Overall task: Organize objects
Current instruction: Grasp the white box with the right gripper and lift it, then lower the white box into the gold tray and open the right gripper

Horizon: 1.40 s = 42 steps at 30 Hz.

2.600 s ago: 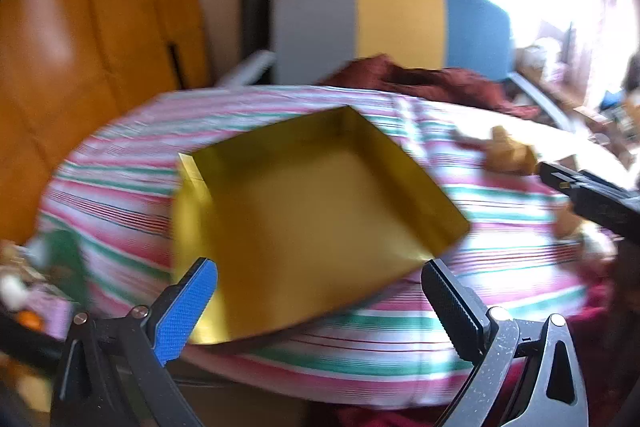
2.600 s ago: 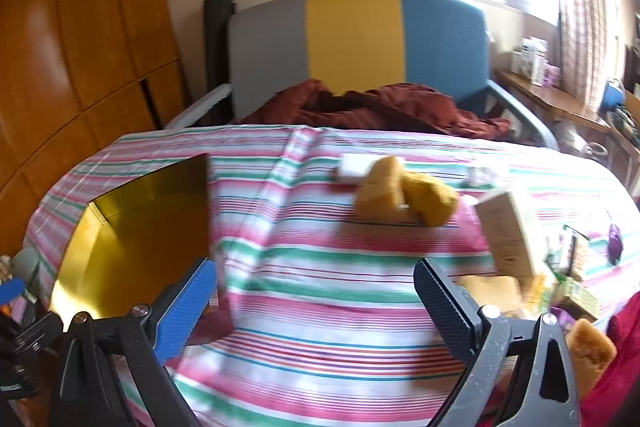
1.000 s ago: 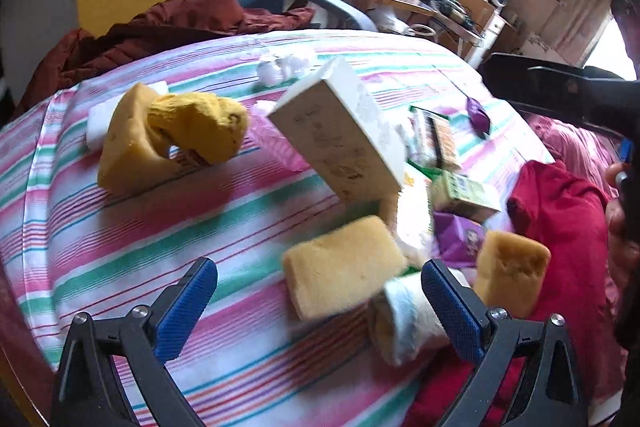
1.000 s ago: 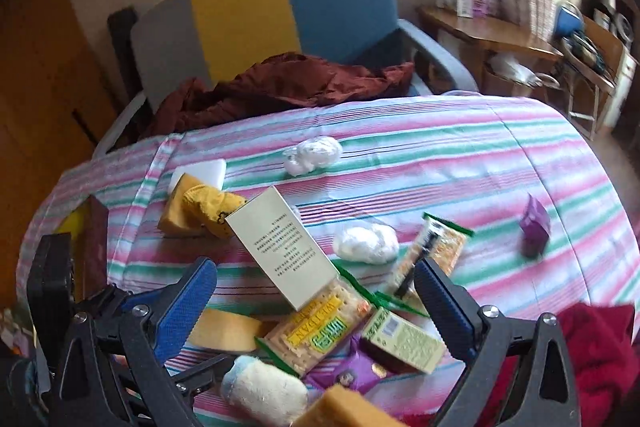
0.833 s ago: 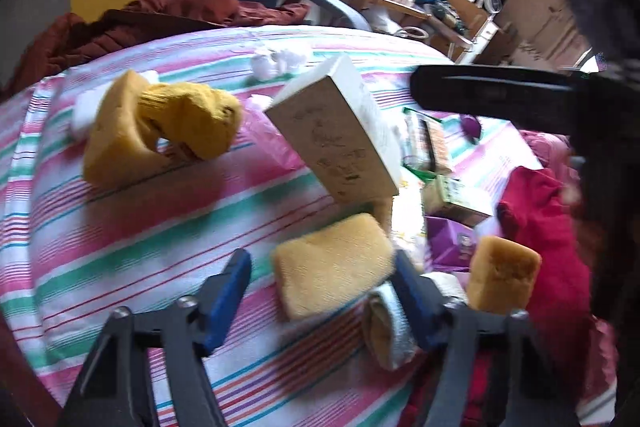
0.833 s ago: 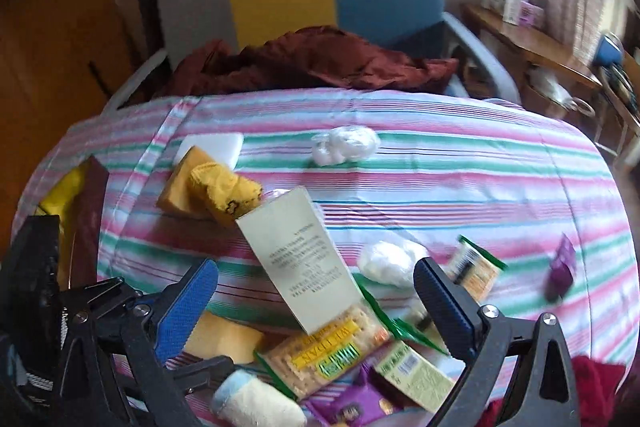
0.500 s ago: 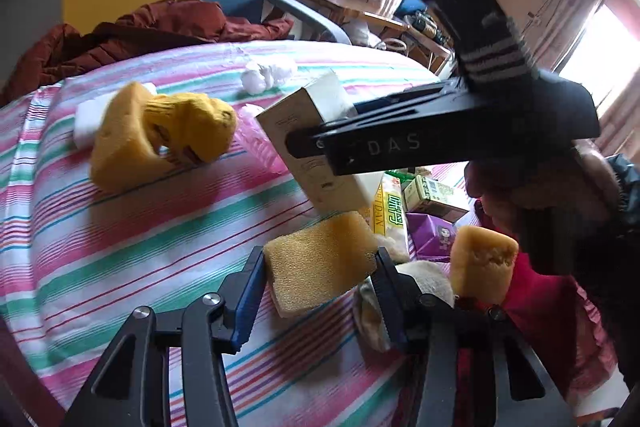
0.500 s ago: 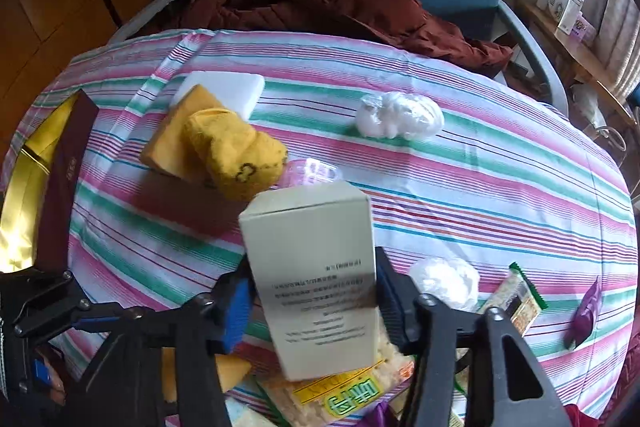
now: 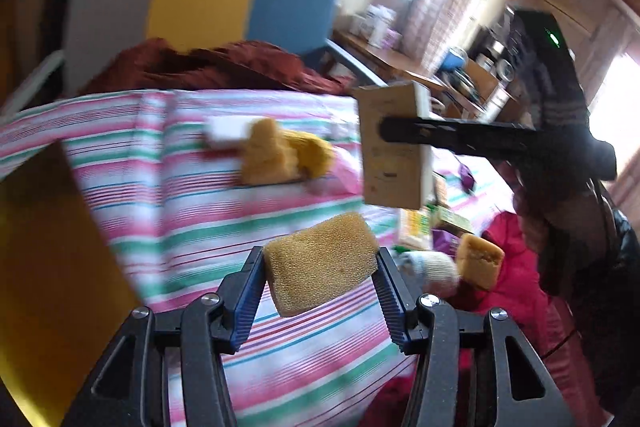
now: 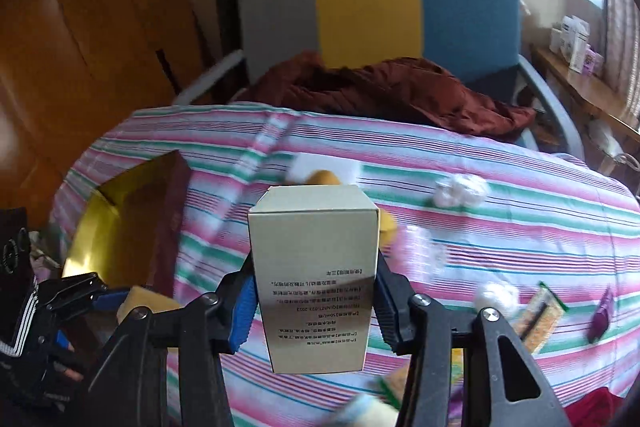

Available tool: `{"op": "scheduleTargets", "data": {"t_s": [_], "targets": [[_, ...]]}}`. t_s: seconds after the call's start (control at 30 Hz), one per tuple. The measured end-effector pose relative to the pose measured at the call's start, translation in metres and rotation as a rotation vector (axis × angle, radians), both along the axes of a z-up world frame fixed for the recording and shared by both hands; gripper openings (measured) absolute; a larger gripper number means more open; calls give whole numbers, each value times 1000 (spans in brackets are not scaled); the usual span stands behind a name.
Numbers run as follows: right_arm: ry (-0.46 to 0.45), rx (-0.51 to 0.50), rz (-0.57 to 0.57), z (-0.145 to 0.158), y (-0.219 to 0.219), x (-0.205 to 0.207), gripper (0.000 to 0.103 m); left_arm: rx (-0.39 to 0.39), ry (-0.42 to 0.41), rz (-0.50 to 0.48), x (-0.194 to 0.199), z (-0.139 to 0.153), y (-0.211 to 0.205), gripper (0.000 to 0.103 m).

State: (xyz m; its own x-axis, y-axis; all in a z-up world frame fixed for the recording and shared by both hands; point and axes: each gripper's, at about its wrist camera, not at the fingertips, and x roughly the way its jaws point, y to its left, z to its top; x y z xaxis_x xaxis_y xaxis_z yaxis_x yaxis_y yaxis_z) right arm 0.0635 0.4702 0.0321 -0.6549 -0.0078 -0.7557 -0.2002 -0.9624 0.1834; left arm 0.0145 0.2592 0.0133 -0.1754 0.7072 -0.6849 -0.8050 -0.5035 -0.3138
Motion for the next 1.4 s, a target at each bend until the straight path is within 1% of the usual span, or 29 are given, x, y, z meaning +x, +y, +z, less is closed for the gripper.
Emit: {"op": "scheduleTargets", "data": {"t_s": [0.17, 0.3, 0.47, 0.57, 0.6, 0.63, 0.67, 0.7, 0.73, 0.83, 0.97, 1.1, 1.17, 1.27, 1.33, 1.4], "targets": [[16, -45, 107, 1, -60, -33, 50, 5, 18, 192, -27, 3, -77, 54], [5, -77, 210, -1, -117, -65, 50, -24, 40, 339, -39, -3, -141, 55], [-77, -111, 308, -19, -190, -107, 50, -67, 32, 510, -50, -19, -208, 55], [-135, -125, 344, -36, -231, -130, 51, -93, 34, 573, -52, -27, -233, 58], [-143, -148, 362, -39, -241, -135, 52, -102, 36, 592, -54, -29, -240, 63], [-148, -190, 389, -43, -250, -137, 53, -109, 38, 610, -54, -31, -246, 72], [-153, -236, 411, -46, -258, -140, 57, -106, 37, 628, -54, -32, -254, 79], [-158, -250, 414, -47, -264, -141, 67, -104, 42, 644, -52, -33, -259, 90], [-156, -245, 409, -47, -267, -140, 71, -102, 57, 664, -49, -33, -265, 94], [-154, -232, 402, -49, -273, -133, 72, -100, 71, 675, -47, -33, -270, 94], [-138, -189, 353, -48, -262, -115, 72, -68, 77, 706, -43, -29, -273, 94], [-105, -173, 299, -44, -252, -94, 72, -61, 125, 725, -37, -15, -271, 94], [-91, -142, 273, -42, -247, -84, 73, -66, 163, 728, -35, -8, -268, 94], [-65, -95, 247, -40, -244, -72, 77, -80, 223, 741, -30, 2, -261, 102], [-49, -68, 232, -39, -242, -66, 78, -92, 261, 747, -26, 8, -256, 103], [-28, -31, 216, -38, -239, -59, 81, -104, 275, 749, -25, 11, -253, 103]]}}
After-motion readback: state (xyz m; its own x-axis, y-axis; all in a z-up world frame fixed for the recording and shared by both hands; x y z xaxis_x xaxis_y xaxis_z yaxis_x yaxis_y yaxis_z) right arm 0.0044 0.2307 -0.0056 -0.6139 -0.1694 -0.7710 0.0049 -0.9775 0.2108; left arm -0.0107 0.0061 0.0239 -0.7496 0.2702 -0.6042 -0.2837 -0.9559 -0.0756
